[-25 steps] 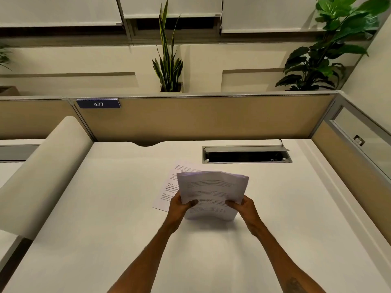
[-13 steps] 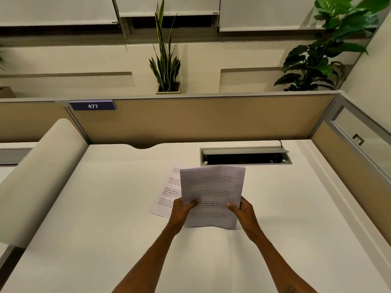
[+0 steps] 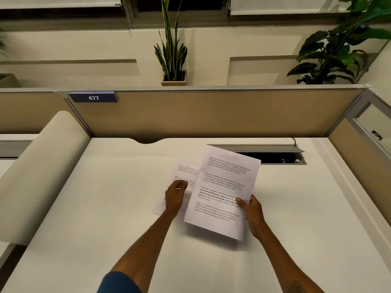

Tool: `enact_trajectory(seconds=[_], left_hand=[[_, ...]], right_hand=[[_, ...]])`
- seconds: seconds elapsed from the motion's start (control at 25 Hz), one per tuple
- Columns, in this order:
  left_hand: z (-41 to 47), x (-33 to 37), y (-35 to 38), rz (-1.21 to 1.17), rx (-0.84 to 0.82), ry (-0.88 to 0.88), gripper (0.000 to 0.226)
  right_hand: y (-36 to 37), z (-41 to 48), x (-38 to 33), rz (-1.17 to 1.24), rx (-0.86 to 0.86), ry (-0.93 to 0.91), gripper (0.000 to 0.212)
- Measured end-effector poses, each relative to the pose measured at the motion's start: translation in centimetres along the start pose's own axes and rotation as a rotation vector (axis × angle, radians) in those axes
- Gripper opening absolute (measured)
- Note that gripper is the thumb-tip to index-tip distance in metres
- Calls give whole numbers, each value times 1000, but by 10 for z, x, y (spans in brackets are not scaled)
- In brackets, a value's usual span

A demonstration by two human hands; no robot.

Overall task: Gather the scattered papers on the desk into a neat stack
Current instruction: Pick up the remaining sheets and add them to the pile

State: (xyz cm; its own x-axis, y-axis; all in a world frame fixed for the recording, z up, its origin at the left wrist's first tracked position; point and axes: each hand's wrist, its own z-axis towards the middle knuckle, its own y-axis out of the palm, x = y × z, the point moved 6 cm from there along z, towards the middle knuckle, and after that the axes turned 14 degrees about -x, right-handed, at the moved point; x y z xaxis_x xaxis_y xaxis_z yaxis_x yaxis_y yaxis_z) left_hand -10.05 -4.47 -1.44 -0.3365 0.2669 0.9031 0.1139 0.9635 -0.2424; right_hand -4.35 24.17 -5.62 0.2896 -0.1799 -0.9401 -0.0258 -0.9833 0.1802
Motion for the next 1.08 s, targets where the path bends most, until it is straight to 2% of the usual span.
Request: enact_trajectory(seconds=[0.08, 0.16, 0.28, 0.4, 0.52, 0.68, 0.88, 1.08], left_hand=[[11, -4, -16, 282, 64, -19, 40], [22, -10, -24, 376, 48, -120, 57], [38, -18, -28, 469, 47, -272, 69], [49, -19, -23, 621, 31, -369, 72], [59, -20, -19, 617, 3, -431, 67], [60, -25, -23, 468, -108, -366, 66], [32, -37, -21, -81, -330, -169, 41], [2, -53, -20, -244, -379, -153, 38]], right_hand=[[-4, 3, 2, 30, 17, 14, 31], [-10, 5, 6, 50, 30, 21, 29], [-18, 4, 17, 52, 43, 30, 30], [-27, 1, 29, 55, 62, 51, 32], [-31, -4, 40, 58, 77, 80, 32], [-25, -8, 45, 64, 74, 97, 30], [-9, -8, 50, 110, 11, 141, 31], [8, -7, 48, 138, -56, 185, 31]])
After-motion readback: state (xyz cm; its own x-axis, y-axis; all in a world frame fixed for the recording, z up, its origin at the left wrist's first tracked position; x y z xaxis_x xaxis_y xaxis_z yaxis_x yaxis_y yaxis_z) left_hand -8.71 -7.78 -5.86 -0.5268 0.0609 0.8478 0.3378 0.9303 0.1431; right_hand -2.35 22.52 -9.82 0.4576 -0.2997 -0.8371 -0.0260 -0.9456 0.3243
